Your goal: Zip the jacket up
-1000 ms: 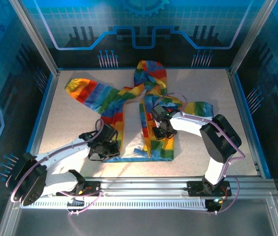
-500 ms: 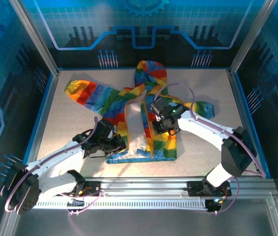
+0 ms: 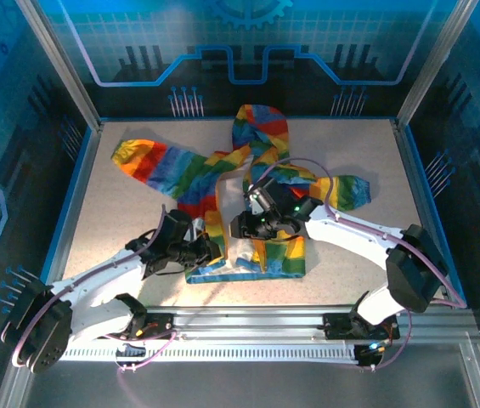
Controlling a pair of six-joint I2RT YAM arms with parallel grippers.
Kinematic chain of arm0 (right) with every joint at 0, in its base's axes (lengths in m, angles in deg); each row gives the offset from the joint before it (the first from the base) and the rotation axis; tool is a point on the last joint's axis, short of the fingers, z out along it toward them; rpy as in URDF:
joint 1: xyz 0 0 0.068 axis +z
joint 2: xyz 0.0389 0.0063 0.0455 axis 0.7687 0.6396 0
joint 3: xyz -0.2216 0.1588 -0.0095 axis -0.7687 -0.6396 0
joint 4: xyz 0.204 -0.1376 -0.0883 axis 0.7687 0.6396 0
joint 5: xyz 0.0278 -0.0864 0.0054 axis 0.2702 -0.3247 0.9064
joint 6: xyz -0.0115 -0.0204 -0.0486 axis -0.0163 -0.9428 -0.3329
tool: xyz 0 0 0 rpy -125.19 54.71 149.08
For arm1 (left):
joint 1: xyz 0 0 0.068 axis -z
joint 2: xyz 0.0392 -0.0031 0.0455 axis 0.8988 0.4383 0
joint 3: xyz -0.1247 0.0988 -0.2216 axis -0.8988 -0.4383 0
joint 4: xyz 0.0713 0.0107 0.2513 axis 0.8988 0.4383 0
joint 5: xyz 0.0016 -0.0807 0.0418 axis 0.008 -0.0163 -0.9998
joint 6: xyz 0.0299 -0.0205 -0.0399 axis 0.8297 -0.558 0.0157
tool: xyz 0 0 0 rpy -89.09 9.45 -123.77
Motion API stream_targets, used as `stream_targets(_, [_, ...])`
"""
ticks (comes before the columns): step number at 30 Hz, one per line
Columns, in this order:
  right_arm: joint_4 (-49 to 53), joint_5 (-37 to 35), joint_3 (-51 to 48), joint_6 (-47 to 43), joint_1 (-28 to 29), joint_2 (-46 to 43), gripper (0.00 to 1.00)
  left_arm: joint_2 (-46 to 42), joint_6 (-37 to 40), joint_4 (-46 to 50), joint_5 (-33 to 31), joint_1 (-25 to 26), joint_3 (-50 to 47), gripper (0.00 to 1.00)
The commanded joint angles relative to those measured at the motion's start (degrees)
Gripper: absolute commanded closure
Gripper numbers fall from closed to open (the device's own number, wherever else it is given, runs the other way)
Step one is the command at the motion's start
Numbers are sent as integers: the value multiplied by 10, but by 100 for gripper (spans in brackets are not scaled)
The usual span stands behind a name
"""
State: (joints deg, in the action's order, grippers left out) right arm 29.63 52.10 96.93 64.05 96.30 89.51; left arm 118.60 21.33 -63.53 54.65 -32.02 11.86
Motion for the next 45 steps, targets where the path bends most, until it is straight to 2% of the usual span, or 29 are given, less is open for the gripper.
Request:
stream_targets(1, [-84,57,-19,68,3,17,55,-13,-11,-49,40,-5,-7,100])
stream_targets(7, [-197,103,-62,134,-1,55,61,-10,-12,-71,56,-7,-8,100])
stream_targets(12, [-199,103,-64,138,0,71,55,0,-21,-97,59,-11,-20,100])
stream_targets(20, [-228,116,-77,161,1,88,54,2,-11,-86,63,-23,-24,100])
stream_targets(22, [-233,120,-77,162,3,91,62,3,-7,-80,63,-27,-24,100])
stream_targets(26, [-237,109,-80,161,4,84,93,5,6,-59,61,-34,-19,100])
stream_targets(27, [-229,102,-78,155,4,81,99,5,15,-42,62,-38,-14,98])
stream_targets(29, [-207,89,-70,139,4,71,100,0,42,4,62,-49,3,86])
stream_targets(31, [-181,78,-55,117,5,61,100,-13,72,57,62,-65,26,61])
stream_targets(32, [-169,75,-48,108,5,58,100,-21,85,79,62,-72,36,54])
stream_targets(35, [-122,60,-18,79,8,52,100,-48,123,144,50,-90,72,44])
stream_targets(38, [-87,44,8,55,12,49,100,-64,155,183,24,-92,96,44])
stream_targets(40, [-76,46,21,50,13,52,100,-64,164,189,18,-92,100,47])
stream_targets(45, [-52,44,43,40,16,58,100,-69,115,121,46,-88,76,60])
